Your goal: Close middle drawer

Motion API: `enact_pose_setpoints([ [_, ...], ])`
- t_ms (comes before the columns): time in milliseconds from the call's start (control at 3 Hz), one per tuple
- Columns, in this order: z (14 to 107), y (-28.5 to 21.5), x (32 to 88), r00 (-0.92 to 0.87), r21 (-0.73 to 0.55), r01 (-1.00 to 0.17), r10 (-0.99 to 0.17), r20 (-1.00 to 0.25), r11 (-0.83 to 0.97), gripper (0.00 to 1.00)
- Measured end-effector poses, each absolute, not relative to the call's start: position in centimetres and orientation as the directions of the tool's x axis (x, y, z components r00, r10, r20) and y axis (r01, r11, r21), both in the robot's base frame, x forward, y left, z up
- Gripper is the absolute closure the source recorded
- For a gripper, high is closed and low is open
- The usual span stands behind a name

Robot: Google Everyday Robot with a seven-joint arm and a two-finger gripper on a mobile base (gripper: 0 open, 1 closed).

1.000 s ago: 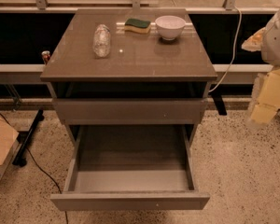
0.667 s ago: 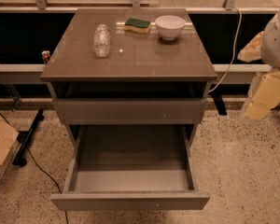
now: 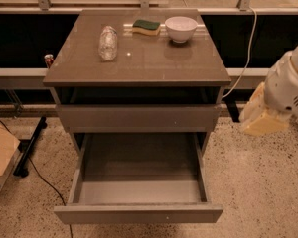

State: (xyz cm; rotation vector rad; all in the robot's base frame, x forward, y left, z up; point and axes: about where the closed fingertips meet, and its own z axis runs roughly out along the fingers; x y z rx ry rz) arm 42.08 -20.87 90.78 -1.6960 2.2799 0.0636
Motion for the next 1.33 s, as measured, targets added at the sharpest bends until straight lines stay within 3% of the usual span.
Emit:
enact_pose_setpoints([
  [333, 85.2, -20.7, 40.8, -0.251, -0.091, -0.955, -0.932, -0.260, 0.282, 0.90],
  [667, 84.4, -20.7, 40.4, -0.252, -0.083, -0.956, -0.934, -0.255, 0.281, 1.00],
  [1333, 82.1, -20.1, 40.2, -0.252, -0.067, -0.959, -0.933, -0.258, 0.277, 1.00],
])
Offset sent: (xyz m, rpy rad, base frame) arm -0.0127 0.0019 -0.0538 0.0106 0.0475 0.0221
